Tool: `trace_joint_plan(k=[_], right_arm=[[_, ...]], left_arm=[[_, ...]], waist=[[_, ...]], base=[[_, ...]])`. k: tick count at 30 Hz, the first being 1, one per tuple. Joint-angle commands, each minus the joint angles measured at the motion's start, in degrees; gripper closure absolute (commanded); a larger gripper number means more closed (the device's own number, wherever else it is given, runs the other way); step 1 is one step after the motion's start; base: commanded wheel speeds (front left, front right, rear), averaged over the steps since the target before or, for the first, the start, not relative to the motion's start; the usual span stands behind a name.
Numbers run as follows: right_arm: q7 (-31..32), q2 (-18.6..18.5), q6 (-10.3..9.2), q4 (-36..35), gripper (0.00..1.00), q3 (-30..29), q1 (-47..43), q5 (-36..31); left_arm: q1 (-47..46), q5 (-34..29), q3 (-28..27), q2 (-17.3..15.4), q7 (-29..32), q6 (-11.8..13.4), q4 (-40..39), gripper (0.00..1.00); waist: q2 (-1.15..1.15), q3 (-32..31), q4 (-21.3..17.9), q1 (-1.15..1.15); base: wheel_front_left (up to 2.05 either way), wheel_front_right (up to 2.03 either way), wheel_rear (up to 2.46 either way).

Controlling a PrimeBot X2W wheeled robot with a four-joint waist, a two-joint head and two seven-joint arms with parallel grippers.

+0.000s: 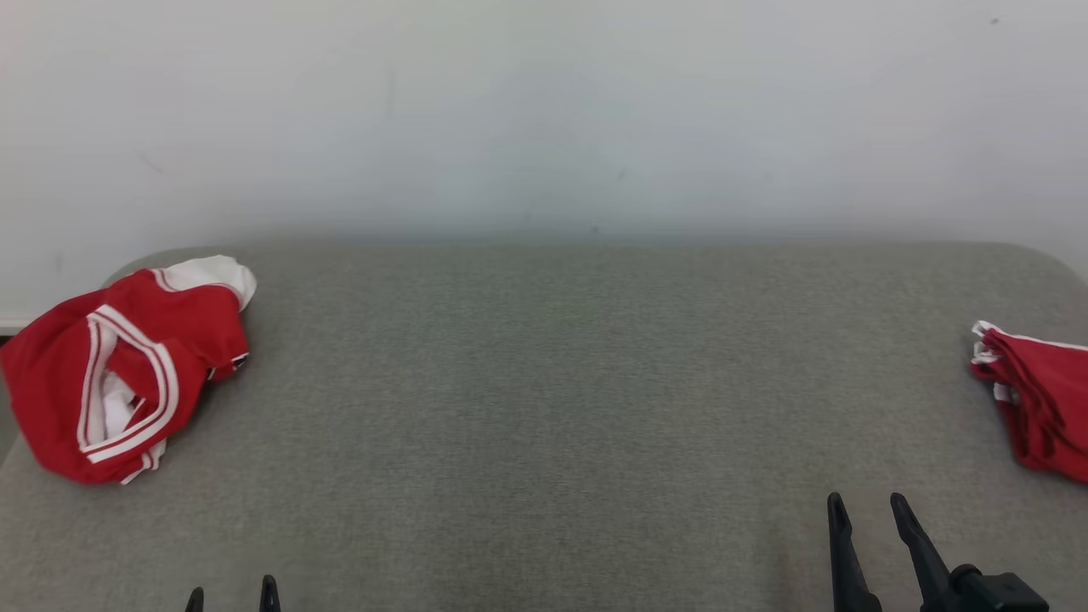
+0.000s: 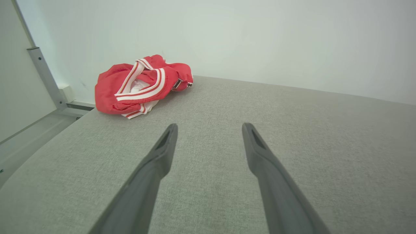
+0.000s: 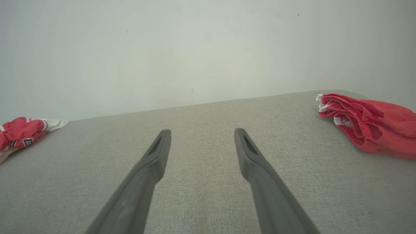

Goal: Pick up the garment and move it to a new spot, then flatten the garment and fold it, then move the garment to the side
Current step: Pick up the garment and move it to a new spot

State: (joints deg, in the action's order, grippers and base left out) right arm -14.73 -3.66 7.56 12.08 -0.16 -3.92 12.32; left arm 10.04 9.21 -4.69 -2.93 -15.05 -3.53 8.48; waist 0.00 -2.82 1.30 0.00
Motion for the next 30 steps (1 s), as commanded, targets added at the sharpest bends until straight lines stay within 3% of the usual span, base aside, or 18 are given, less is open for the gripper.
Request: trace_joint_plan(k=[1,16,30], right_arm=[[-0.39,0.21,-0.16,0.04,0.00,0.05,-0.56,-0.27],[-0.45,0.69,-0.16,1.19,0.00,1.99,-1.08,1.23],[-0.41,0.81,-0.16,1.56,0.00,5.13,-0.29,2.76]], left_arm=[[0.04,-0.58,-0.41,0.07,-0.19,-0.11,-0.29,0.00],[2.10,-2.19,-3.88,0.06,-0.18,-0.97,-1.23,0.00],[2.87,-2.75,-5.75,0.06,-0.18,-1.72,-1.85,0.00]], waist=[[0.00,-0.31,2.59,0.00],[0.00,-1.60,16.89,0.00],[0.00,-1.19,26.12,0.00]], base=[[0.00,0.00,0.00],[0.00,0.00,0.00],[0.00,0.00,0.00]])
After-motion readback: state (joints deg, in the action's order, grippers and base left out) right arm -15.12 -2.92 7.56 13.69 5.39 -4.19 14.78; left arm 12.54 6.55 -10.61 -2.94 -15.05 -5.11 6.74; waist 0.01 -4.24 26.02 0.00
